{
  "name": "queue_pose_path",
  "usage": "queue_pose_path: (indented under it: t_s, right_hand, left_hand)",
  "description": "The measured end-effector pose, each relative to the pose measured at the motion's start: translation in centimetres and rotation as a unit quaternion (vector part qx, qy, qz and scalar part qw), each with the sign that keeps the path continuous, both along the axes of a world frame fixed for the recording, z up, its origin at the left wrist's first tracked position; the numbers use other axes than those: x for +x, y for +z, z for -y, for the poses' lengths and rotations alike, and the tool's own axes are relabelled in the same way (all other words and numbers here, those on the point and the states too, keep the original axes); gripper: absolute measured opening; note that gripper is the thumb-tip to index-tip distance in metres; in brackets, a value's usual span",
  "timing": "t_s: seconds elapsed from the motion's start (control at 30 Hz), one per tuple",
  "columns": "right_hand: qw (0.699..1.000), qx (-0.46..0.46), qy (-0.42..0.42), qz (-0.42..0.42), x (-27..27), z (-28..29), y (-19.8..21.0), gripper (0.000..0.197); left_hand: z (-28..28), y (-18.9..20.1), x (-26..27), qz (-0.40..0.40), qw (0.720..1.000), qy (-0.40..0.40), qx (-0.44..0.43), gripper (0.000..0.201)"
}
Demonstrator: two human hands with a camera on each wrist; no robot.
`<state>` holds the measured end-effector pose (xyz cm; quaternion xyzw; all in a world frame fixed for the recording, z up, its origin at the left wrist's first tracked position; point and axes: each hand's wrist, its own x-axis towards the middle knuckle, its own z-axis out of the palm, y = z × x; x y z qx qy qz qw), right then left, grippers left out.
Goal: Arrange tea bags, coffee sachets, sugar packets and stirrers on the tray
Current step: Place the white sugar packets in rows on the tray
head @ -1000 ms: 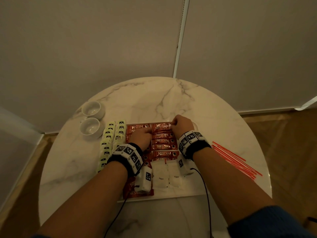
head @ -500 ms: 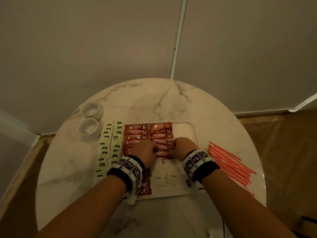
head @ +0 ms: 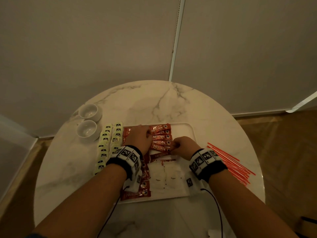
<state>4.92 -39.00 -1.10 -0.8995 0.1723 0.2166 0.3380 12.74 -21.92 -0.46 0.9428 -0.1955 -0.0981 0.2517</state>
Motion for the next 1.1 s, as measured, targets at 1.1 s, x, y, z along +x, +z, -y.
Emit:
queue_pose_path:
  t_s: [1.1]
  right_hand:
    - [0.973, 0.022, -0.211, 0.092, 4.9, 0.1, -1.4, 0.017]
  left_hand:
    - [4.1, -1.5, 4.8, 0.041, 0.981, -0.128, 0.141, 0.023]
